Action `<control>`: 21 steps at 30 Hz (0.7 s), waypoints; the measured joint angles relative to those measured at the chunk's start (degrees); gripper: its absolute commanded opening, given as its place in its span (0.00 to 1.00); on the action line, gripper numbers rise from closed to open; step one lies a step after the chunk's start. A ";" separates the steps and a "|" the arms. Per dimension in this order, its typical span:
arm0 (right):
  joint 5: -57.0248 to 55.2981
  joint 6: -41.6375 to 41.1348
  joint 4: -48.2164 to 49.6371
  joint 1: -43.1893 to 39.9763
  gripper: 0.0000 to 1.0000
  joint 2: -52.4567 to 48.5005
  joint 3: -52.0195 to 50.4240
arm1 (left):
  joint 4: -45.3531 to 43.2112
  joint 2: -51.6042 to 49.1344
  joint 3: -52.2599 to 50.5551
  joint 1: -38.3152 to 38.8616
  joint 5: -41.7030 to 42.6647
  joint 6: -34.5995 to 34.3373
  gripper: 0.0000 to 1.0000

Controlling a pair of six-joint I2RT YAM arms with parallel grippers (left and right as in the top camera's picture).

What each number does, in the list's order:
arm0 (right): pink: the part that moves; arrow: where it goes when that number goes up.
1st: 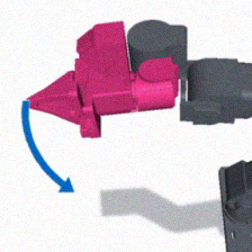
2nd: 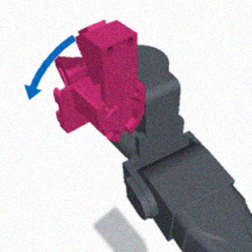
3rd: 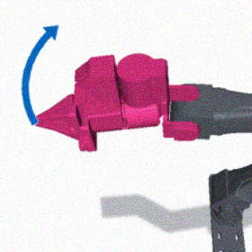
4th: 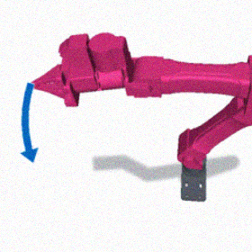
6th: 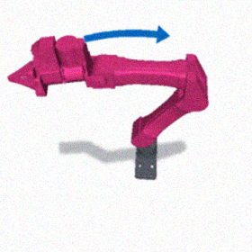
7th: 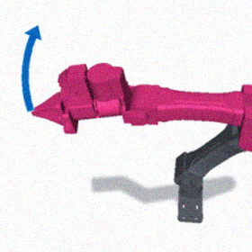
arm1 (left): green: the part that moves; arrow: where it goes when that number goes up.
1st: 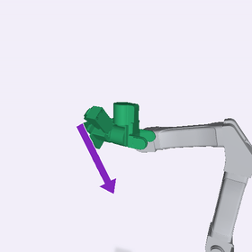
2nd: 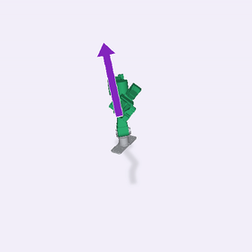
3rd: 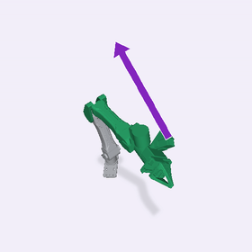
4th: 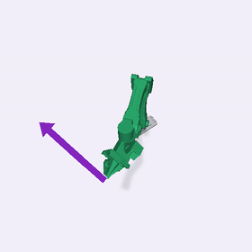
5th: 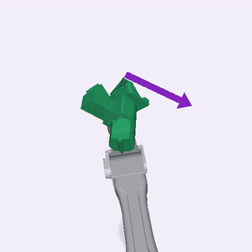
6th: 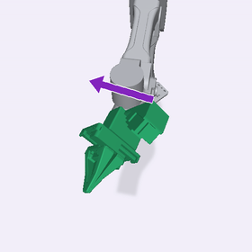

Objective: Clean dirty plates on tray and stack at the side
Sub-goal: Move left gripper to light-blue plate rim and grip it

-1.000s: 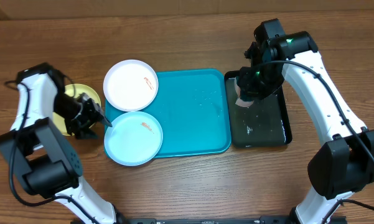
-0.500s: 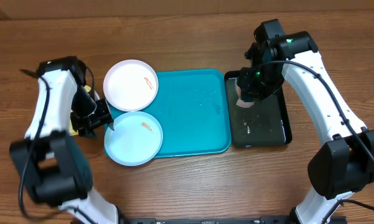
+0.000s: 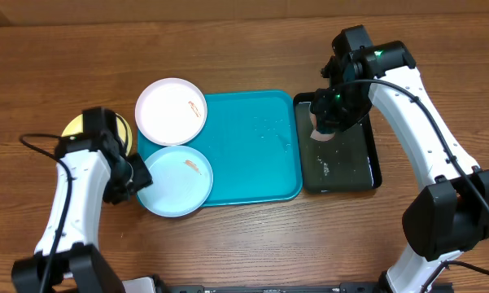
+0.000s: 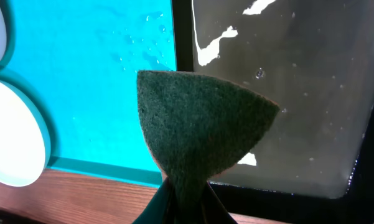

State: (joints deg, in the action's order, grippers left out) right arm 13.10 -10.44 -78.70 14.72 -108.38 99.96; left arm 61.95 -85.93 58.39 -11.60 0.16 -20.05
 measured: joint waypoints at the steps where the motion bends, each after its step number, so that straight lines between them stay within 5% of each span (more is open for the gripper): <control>1: -0.02 0.00 -0.02 0.00 0.09 0.00 0.00 | -0.81 -0.72 -1.07 0.00 -0.07 0.00 0.36; 3: -0.02 0.02 0.00 0.00 0.10 0.00 0.00 | -2.25 -2.14 -2.25 0.00 -0.26 -0.09 0.29; 15: 0.00 0.00 0.07 0.00 0.10 0.00 0.00 | -5.95 -5.20 -3.91 0.00 -2.14 -0.22 0.25; 18: -0.02 0.02 0.07 0.00 0.10 0.00 0.00 | -6.97 -5.42 -5.38 0.00 -2.43 -0.50 0.04; 21: -0.02 0.02 0.09 0.00 0.10 0.00 0.00 | -6.93 -5.53 -6.19 0.00 -2.51 -0.81 0.04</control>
State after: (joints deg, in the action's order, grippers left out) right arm 13.08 -10.41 -78.61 14.72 -108.38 99.96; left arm 55.02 -91.46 52.21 -11.60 -2.35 -20.86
